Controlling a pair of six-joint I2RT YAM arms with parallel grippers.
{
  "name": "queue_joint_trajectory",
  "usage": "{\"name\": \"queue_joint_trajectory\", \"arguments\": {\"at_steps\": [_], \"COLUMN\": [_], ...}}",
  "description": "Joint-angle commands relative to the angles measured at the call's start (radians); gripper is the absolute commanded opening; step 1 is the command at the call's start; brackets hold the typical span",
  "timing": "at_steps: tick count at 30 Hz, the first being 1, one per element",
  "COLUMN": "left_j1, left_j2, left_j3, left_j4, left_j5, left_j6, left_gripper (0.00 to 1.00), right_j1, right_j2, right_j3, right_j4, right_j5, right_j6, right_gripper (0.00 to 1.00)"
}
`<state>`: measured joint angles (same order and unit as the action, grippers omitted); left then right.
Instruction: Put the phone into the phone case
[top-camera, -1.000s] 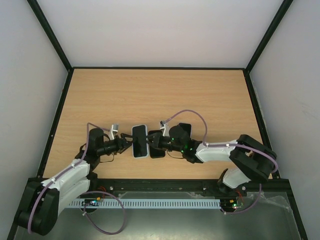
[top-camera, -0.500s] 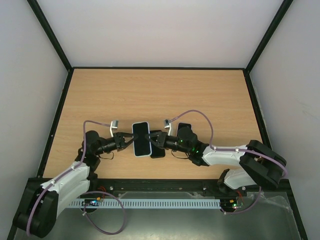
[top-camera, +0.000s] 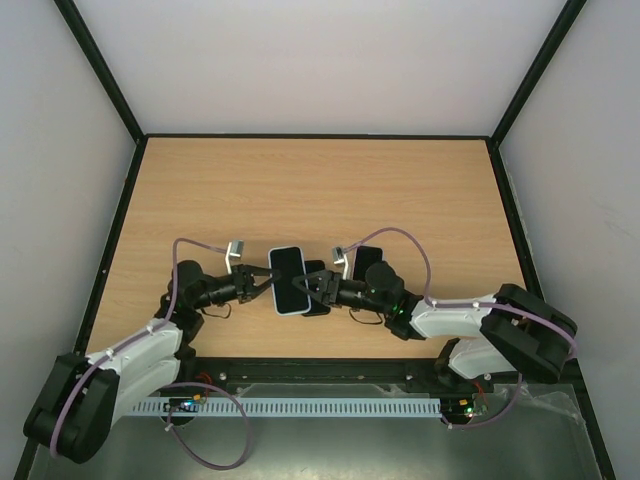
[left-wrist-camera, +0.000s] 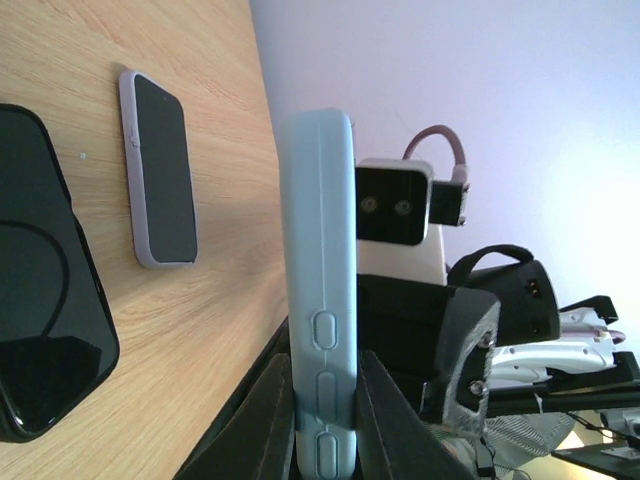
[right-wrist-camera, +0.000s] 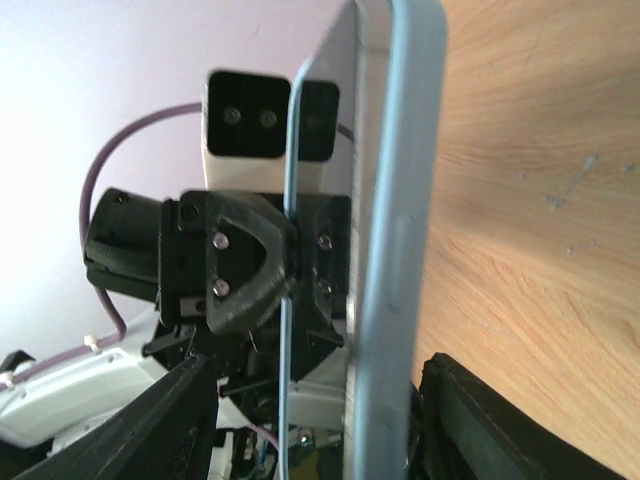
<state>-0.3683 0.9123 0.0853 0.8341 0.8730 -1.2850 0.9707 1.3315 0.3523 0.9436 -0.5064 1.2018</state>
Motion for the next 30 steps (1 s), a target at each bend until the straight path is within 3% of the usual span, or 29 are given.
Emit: {"name": "queue_joint_trajectory", "arguments": {"at_steps": [1,6,10,13,15,25,30], "left_j1": [-0.007,-0.008,-0.008,-0.008,-0.008,-0.008,-0.009], "left_j2": [0.006,0.009,0.029,0.041,0.043,-0.006,-0.031], "left_j3": [0.05,0.054,0.055,0.058,0.063,0.1,0.108], "left_j4": [0.104,0.069,0.063,0.068,0.057,-0.147,-0.192], "left_j5": [-0.016,-0.053,-0.061,-0.06,-0.057,-0.049,0.005], "left_j6": [0.006,0.059,0.08,0.083,0.09,0.195,0.215], "left_gripper": [0.03,0.02,0.02,0.03,0.02,0.02,0.03], "right_j1": [0.007,0.008,0.007,0.007,0.007,0.007,0.005], "right_j2": [0.007,-0.016,-0.038,-0.042,-0.04,-0.088,-0.189], "right_j3": [-0.06,-0.111,-0.107,-0.1,-0.1,-0.107,-0.071], "right_j4": [0.146,0.218,0.217,0.213,0.217,0.151,-0.094], "right_j5": [-0.059,-0.062,-0.065,-0.057,-0.054,0.004,0.086], "right_j6": [0.048,0.085,0.094,0.107,0.12,0.104,-0.074], "right_gripper": [0.55,0.43,0.27,0.09,0.03,0.04,0.4]}}
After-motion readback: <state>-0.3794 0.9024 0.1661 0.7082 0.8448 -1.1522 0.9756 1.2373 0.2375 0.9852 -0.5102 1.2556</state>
